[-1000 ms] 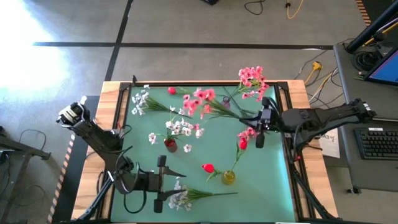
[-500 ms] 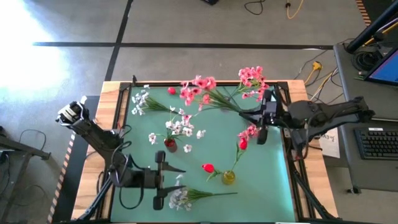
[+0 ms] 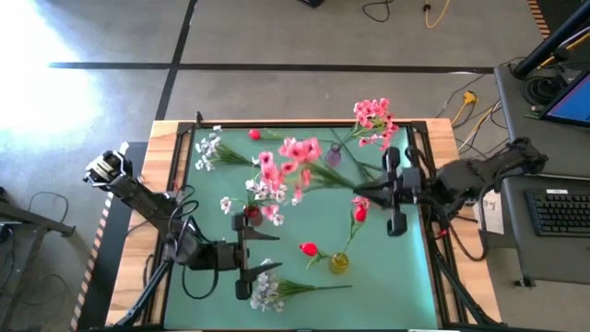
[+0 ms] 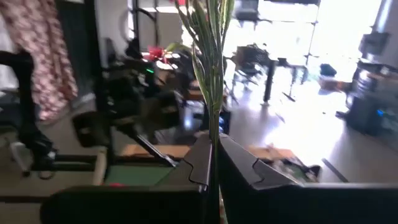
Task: Sort flowers into vase by color
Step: Put the left pink flower into the purple flower vase
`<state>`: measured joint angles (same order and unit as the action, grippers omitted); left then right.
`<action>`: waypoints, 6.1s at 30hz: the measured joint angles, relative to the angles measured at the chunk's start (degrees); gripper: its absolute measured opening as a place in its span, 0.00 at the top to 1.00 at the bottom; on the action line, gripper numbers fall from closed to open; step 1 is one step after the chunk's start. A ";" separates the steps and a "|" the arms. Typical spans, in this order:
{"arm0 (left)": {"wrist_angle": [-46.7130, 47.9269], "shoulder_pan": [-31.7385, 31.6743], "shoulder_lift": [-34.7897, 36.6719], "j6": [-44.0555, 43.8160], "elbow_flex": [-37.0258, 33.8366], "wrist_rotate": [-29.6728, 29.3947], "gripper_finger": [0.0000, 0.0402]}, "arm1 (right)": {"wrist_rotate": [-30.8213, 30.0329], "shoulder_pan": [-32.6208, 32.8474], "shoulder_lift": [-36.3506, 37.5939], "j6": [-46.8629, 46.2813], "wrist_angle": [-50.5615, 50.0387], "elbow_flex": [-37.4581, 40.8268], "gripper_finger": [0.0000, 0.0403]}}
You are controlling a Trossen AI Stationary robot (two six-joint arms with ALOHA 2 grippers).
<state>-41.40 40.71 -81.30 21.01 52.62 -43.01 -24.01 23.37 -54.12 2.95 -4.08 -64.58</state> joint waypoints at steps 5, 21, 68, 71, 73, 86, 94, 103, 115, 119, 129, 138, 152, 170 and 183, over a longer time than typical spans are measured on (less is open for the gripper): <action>-3.25 -0.28 0.00 3.09 0.00 6.73 0.39 | -1.45 3.54 -2.85 3.30 11.75 3.56 0.97; -7.66 -5.71 -0.02 5.56 0.00 17.08 0.39 | -6.03 6.15 -11.73 9.98 25.35 2.25 0.97; -8.09 -5.13 -14.84 2.35 17.34 22.47 0.42 | -16.31 19.37 -39.82 25.24 46.34 -21.46 0.97; -8.08 -6.15 -16.49 2.37 19.41 23.10 0.42 | -18.25 19.28 -40.61 27.14 46.37 -22.50 0.97; -7.54 -6.66 -17.25 2.27 19.87 23.11 0.42 | -18.39 19.32 -40.48 27.12 46.39 -22.50 0.97; -7.79 -12.78 -23.34 -2.66 26.66 30.18 0.42 | -19.44 18.73 -40.51 27.26 46.18 -22.50 0.97; -8.94 -12.76 -25.37 -2.44 27.30 26.72 0.58 | -19.60 18.71 -40.51 27.90 44.14 -22.48 0.97; -8.45 -11.85 -25.04 -2.64 26.84 20.65 0.97 | -19.96 18.77 -40.51 28.62 43.19 -22.46 0.97; 2.60 -7.79 -21.36 0.58 26.73 4.51 1.00 | -26.62 20.23 -39.73 28.58 39.79 -22.46 0.91; 5.40 -7.25 -20.84 -0.31 26.74 2.88 1.00 | -31.37 21.00 -39.68 28.56 38.74 -22.46 0.82; 9.10 -6.84 -20.68 -2.14 26.49 -2.59 1.00 | -35.49 22.63 -39.55 27.56 33.66 -24.42 0.63; 9.87 -6.84 -20.68 -3.94 26.47 -3.14 1.00 | -36.27 22.19 -39.55 13.18 12.51 -30.92 0.50; 10.86 -7.39 -20.68 -5.52 26.45 -6.04 1.00 | -34.03 18.99 -39.64 13.63 9.86 -33.61 0.50; 10.36 -6.69 -19.45 -5.54 26.40 -6.02 0.93 | -34.03 18.07 -38.12 16.18 10.39 -33.69 0.97; 17.86 -4.85 -13.91 -3.53 26.40 -6.13 0.52 | -34.10 12.12 -32.79 24.26 8.88 -33.04 0.98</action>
<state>-23.54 35.86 -95.21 17.48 79.02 -49.15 -58.11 35.49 -86.90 27.20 4.80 -97.63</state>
